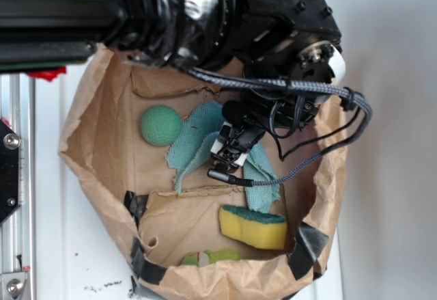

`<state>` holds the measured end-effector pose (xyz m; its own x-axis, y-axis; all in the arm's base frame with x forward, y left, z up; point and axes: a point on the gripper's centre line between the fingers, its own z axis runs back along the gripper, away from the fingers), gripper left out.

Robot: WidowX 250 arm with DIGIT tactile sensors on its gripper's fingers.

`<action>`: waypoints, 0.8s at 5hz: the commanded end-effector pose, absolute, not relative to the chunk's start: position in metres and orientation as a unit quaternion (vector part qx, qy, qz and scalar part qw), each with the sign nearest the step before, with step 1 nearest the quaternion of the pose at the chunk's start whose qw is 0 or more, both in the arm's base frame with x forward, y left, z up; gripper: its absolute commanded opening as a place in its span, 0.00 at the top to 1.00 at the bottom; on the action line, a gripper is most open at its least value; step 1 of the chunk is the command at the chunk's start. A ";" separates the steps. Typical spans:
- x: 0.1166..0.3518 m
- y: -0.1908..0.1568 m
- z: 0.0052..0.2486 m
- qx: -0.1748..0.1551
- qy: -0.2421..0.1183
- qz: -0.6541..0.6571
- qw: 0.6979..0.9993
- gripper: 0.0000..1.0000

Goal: Grab the green ball.

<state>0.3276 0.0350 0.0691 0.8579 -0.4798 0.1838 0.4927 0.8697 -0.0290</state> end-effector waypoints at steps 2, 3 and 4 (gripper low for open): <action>0.326 0.023 0.087 -0.013 -0.093 -0.277 0.956 0.00; 0.310 0.019 0.116 -0.044 -0.132 -0.279 0.950 0.00; 0.290 0.021 0.136 -0.056 -0.158 -0.283 0.945 0.00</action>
<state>0.2873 0.0215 0.1170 0.8072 -0.5157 0.2871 0.5524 0.8315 -0.0594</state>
